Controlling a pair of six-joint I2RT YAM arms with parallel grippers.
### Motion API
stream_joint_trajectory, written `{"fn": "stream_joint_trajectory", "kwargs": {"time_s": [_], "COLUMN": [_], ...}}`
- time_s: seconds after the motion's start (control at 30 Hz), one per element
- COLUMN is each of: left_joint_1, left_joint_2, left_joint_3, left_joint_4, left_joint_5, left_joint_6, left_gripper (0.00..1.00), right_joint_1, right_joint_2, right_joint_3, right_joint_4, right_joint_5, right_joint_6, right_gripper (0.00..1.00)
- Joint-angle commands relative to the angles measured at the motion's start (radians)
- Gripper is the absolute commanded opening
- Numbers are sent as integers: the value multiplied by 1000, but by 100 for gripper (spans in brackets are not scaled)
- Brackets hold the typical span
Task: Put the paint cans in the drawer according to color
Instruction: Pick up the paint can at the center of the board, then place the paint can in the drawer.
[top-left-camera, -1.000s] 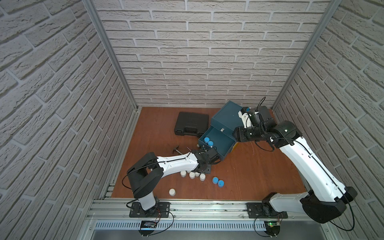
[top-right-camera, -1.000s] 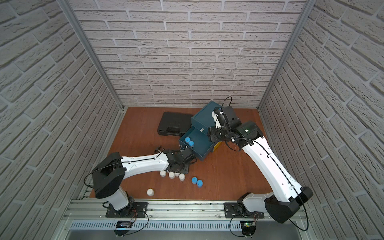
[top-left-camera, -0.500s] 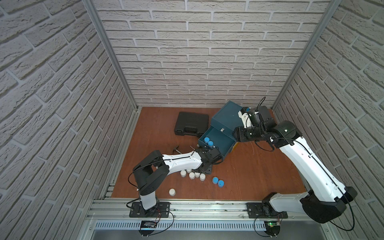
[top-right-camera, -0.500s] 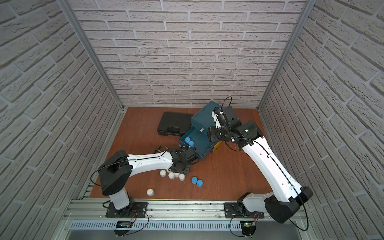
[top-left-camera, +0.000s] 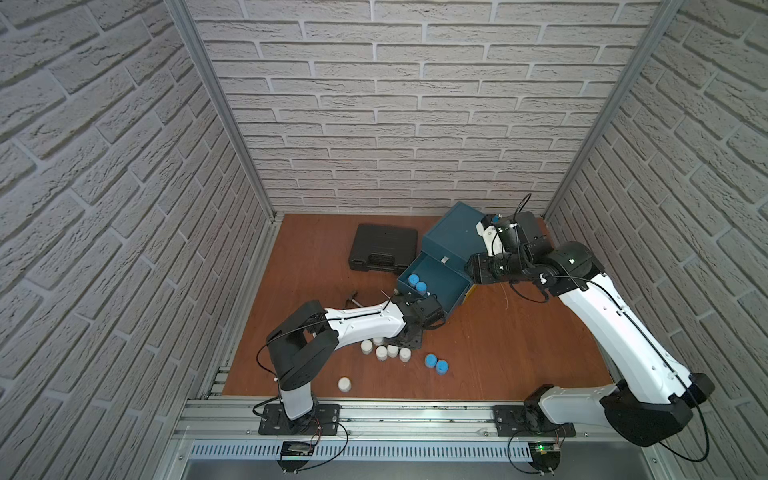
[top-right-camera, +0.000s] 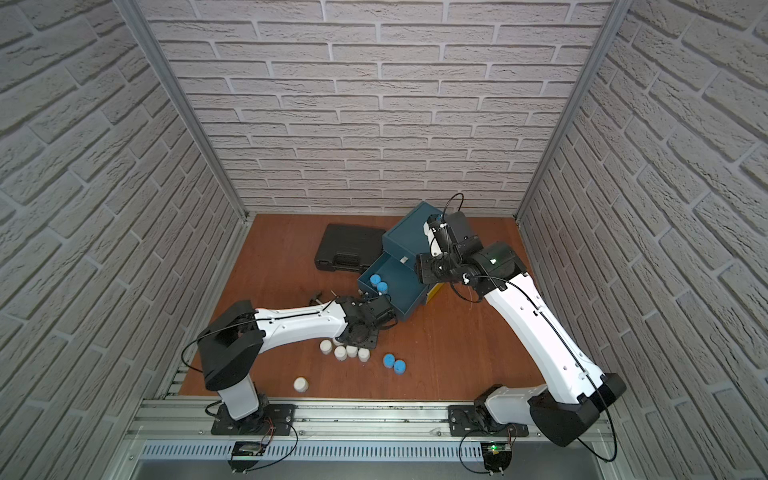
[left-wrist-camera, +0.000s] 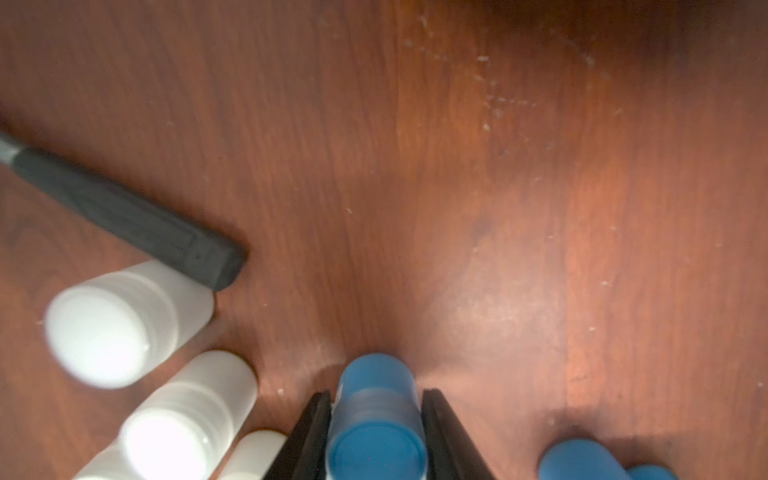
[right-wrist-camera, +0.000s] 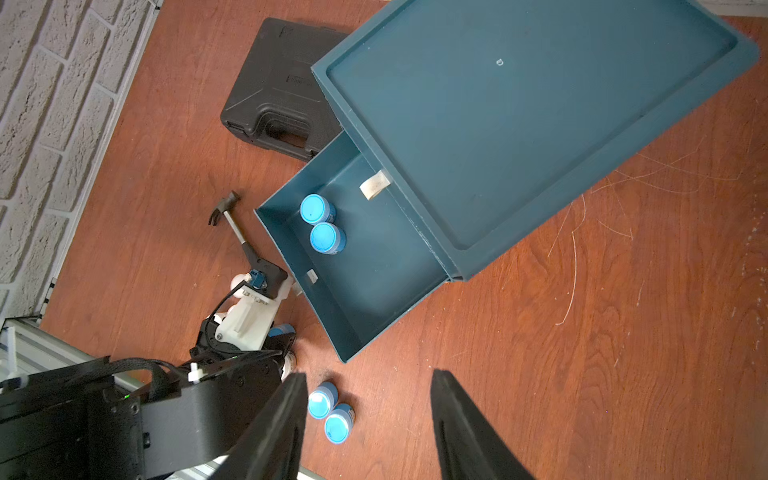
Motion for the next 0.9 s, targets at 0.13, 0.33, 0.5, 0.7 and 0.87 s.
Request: {"fn": "stream_joint_trajectory", "kwargs": {"time_s": [0.13,0.33,0.5,0.7,0.87], "left_joint_1": [35,128,153,156,153], "left_joint_2": [-162,-132,41,236,309], "left_joint_3": [132,411,720,912,960], "left_joint_4": [-223,-343,-392,-401,-399], "left_joint_5": [-70,-48,-7,83,112], "left_joint_6": [-54,16,107,123,126], "left_gripper": [31,31,31,31,32], "right_joint_1": [-6,-8,-8,-14,-20], "right_joint_2": [1,8,8,-5,-15], "right_joint_3": [-3,14,24,27,24], "right_joint_4": [32,32,29,25,22], "right_joint_5": [0,6,10,21,25], "right_joint_6": [0,-1,-4,-6,-8], "right_gripper": [53,54,54,53,54]}}
